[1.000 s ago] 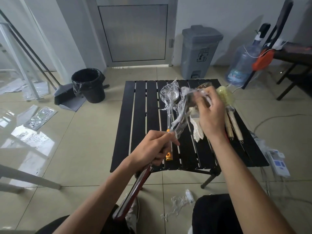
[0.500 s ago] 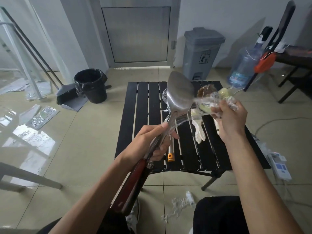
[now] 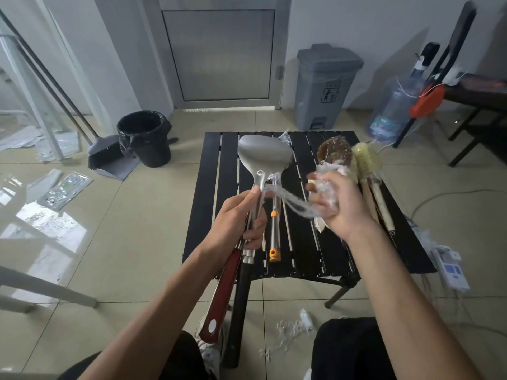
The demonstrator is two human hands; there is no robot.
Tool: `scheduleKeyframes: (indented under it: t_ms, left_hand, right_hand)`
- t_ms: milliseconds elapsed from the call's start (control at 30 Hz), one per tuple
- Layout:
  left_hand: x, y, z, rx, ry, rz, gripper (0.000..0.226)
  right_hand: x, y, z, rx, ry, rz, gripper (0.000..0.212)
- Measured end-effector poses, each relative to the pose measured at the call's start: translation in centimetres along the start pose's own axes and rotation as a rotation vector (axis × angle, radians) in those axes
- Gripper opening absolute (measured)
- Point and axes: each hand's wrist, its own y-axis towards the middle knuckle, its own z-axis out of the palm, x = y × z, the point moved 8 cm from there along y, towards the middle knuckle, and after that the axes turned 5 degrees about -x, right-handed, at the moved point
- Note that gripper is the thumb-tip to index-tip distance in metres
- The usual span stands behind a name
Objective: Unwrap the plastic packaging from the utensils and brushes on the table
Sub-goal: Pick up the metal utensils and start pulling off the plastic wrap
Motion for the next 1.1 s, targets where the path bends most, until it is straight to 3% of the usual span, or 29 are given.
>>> scheduleKeyframes:
  t_ms: [100, 167, 267, 400, 500, 600, 667, 733, 800, 967, 1100]
  left_hand:
    - [-0.2, 0.0, -0.3, -0.076, 0.071, 0.026, 0.023]
    - [-0.2, 0.1, -0.7, -0.121, 0.121, 0.041, 0.021]
    - [-0.3, 0.1, -1.2, -0.15, 0.108, 0.046, 0.023]
    - [0.1, -0.1, -0.6, -0.093, -0.118, -0.051, 0.018]
    - [0.4, 0.2, -0.7, -0.074, -0.27, -0.116, 0.011]
    - [0.7, 0.6, -2.2, -0.12, -0.35, -0.149, 0.015]
    - [1.0, 0.8, -3.7, -0.186, -0.344, -0.15, 0.016]
    - [1.2, 1.1, -4.7, -0.237, -0.353, -0.129, 0.013]
    - [1.5, 1.6, -5.3, -0.292, -0.36, -0.102, 0.009]
    - [1.6, 2.6, -5.8, -0.381, -0.283, -0.037, 0.008]
    - [1.3, 2.8, -7.3, -0.509, -0.158, -0.032, 0.01]
  right_hand:
    - [-1.9, -1.4, 3.6, 0.233, -0.552, 0.027, 0.032]
    - [-2.7, -2.1, 4.6, 0.322, -0.676, 0.046, 0.052]
    - [-3.0, -2.9, 6.0, 0.41, -0.688, -0.029, 0.058]
    - [-1.4, -2.0, 5.7, 0.24, -0.644, -0.275, 0.062]
    - [-1.0, -1.8, 4.9, 0.205, -0.529, -0.282, 0.053]
    - [-0.2, -0.9, 3.0, 0.07, -0.332, -0.276, 0.03]
    - [0.6, -0.5, 1.3, -0.005, -0.177, -0.244, 0.027]
    - [0.9, -0.6, 0.8, 0.032, -0.141, -0.218, 0.025]
    - [-0.4, -1.1, 1.8, 0.118, -0.241, -0.142, 0.026]
    - [-6.9, -2.5, 5.6, 0.171, -0.87, -0.034, 0.023]
    - [-8.2, -3.6, 8.1, 0.259, -0.93, -0.048, 0.041]
